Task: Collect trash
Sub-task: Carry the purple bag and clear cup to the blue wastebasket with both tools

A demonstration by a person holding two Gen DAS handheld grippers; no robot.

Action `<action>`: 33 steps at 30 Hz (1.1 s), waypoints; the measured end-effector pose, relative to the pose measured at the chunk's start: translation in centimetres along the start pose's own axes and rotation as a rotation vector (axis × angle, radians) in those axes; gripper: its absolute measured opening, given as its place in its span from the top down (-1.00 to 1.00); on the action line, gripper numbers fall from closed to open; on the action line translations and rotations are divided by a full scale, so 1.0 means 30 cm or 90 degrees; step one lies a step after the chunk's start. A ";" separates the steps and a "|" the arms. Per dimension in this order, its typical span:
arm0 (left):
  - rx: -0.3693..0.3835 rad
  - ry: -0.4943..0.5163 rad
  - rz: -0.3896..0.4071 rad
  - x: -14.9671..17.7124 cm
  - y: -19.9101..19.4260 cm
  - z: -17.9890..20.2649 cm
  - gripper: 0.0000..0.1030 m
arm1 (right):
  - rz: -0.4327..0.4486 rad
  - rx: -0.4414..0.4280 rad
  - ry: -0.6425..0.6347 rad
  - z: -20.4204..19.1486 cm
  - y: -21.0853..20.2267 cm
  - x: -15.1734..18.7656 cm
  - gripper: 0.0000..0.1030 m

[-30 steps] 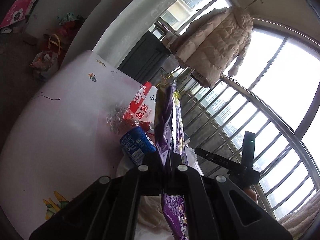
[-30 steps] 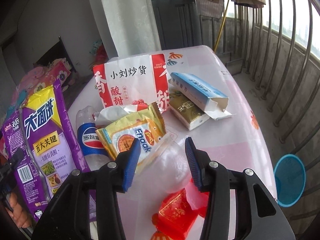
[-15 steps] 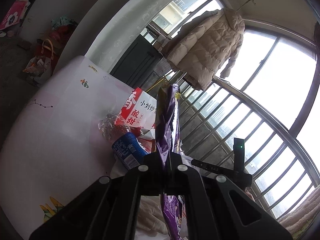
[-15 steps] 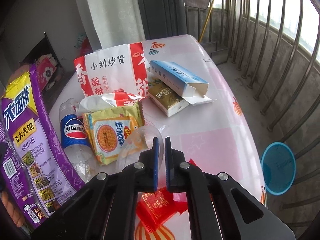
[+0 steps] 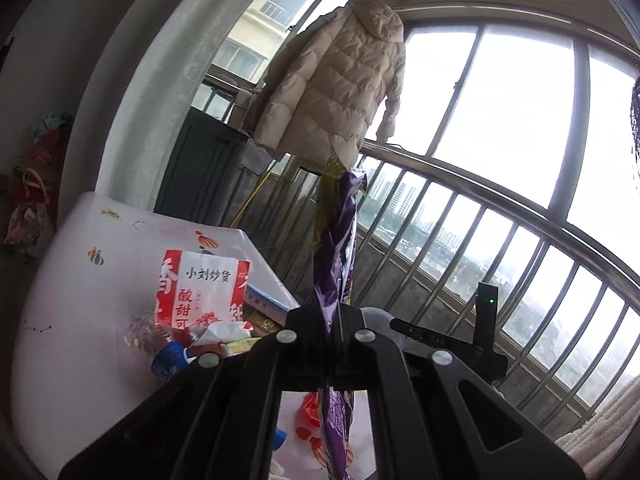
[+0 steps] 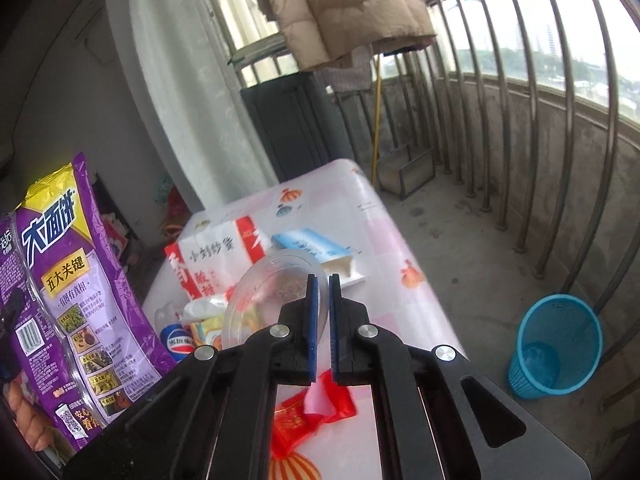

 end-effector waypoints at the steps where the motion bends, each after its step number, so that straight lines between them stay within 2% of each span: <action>1: 0.010 0.014 -0.009 -0.015 0.035 0.043 0.99 | 0.018 0.017 0.009 0.039 -0.038 -0.010 0.94; 6: 0.087 0.079 -0.088 -0.070 0.314 0.296 0.99 | 0.081 0.121 0.080 0.285 -0.192 -0.011 0.94; 11: 0.133 0.172 -0.193 -0.030 0.674 0.615 0.99 | 0.116 0.224 0.172 0.534 -0.283 0.051 0.94; 17: 0.152 0.261 -0.284 0.180 1.117 0.948 0.98 | 0.125 0.305 0.274 0.806 -0.326 0.103 0.94; 23: 0.165 0.289 -0.383 0.457 1.464 1.131 0.98 | 0.109 0.318 0.362 1.045 -0.265 0.159 0.93; 27: 0.149 0.323 -0.391 0.610 1.610 1.214 0.96 | 0.106 0.309 0.409 1.196 -0.189 0.198 0.93; 28: 0.141 0.331 -0.403 0.647 1.643 1.224 0.82 | 0.101 0.310 0.420 1.235 -0.157 0.213 0.91; 29: 0.126 0.336 -0.417 0.686 1.685 1.228 0.46 | 0.099 0.301 0.438 1.272 -0.129 0.237 0.87; 30: 0.109 0.337 -0.428 0.718 1.715 1.234 0.22 | 0.099 0.294 0.459 1.310 -0.100 0.266 0.82; 31: 0.089 0.336 -0.429 0.743 1.747 1.237 -0.06 | 0.089 0.294 0.478 1.351 -0.065 0.296 0.50; 32: 0.075 0.333 -0.431 0.768 1.767 1.233 -0.14 | 0.069 0.306 0.491 1.390 -0.032 0.319 0.32; 33: 0.066 0.331 -0.441 0.787 1.773 1.214 -0.15 | 0.051 0.315 0.503 1.416 -0.004 0.351 0.22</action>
Point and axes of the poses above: each gripper's, at about its wrist camera, not at the fingertips, and y roughly the way its jaws point, z to its right, x to its underside, the point moved 2 cm from there along y, roughly the way its jaws point, and after that the axes turned 11 degrees about -x, right-handed, at the moved point
